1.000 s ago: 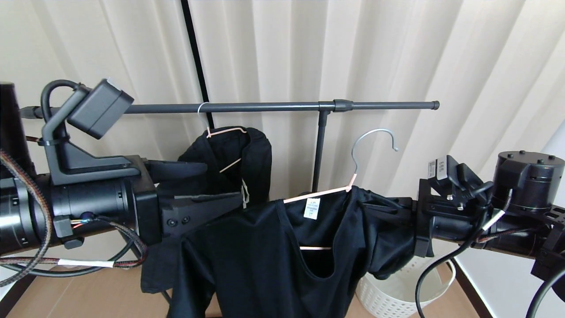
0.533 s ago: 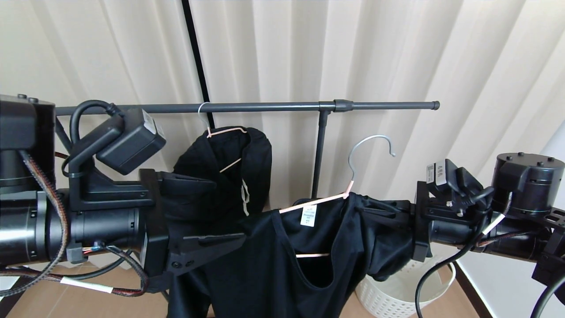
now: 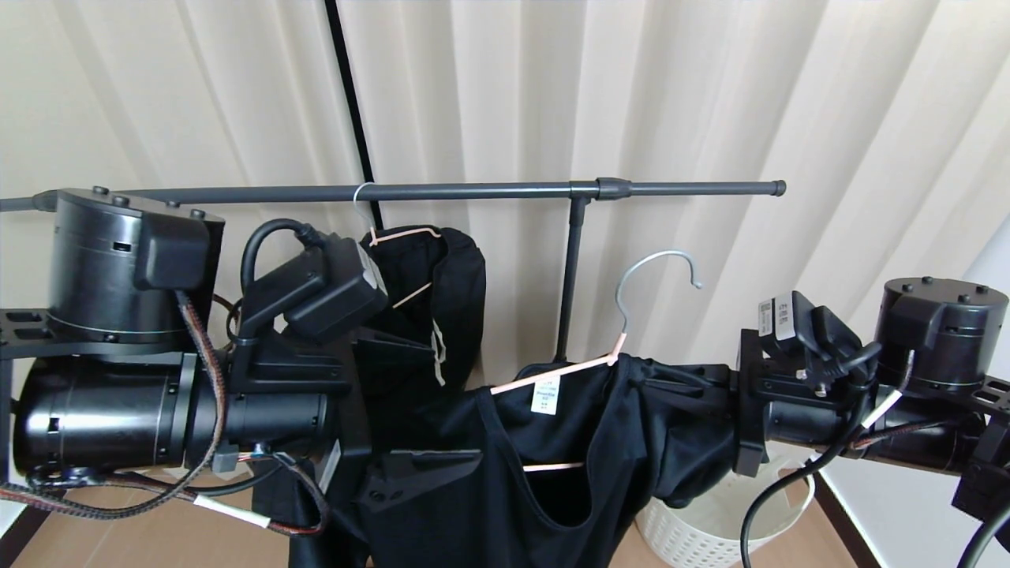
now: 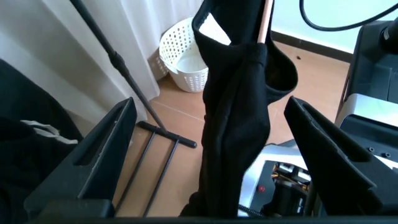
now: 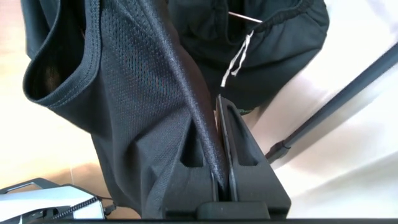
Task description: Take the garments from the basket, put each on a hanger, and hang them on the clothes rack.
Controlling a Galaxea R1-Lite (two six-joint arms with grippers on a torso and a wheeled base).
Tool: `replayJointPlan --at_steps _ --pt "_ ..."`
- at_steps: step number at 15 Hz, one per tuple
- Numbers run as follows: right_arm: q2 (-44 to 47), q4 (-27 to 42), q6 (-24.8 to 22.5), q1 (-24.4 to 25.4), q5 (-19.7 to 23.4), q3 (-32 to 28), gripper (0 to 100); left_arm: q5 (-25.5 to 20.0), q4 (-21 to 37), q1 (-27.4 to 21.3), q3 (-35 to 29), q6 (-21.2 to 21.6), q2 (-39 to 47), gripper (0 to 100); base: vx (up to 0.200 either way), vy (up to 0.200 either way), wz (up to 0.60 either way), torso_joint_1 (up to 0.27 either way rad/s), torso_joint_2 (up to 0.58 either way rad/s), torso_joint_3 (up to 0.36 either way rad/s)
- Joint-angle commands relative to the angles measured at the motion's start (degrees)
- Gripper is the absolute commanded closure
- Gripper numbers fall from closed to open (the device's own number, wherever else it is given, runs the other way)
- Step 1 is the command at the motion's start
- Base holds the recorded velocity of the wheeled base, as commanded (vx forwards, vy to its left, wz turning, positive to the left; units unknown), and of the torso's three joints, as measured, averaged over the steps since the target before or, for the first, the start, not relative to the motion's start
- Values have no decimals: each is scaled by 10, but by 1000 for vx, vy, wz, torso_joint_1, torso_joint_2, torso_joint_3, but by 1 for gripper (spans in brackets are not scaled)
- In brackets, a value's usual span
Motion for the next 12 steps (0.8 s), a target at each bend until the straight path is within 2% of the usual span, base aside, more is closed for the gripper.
replayJointPlan --at_steps 1,11,12 --pt "-2 0 0 2 0 0 100 0 -1 -4 -7 0 26 0 0 0 0 0 0 0" --pt "-30 2 0 18 -12 6 100 5 -2 -7 -2 1 39 0 0 0 0 0 0 0" --pt "-31 2 0 18 -12 6 100 6 -2 -7 -2 2 39 100 0 0 0 0 0 0"
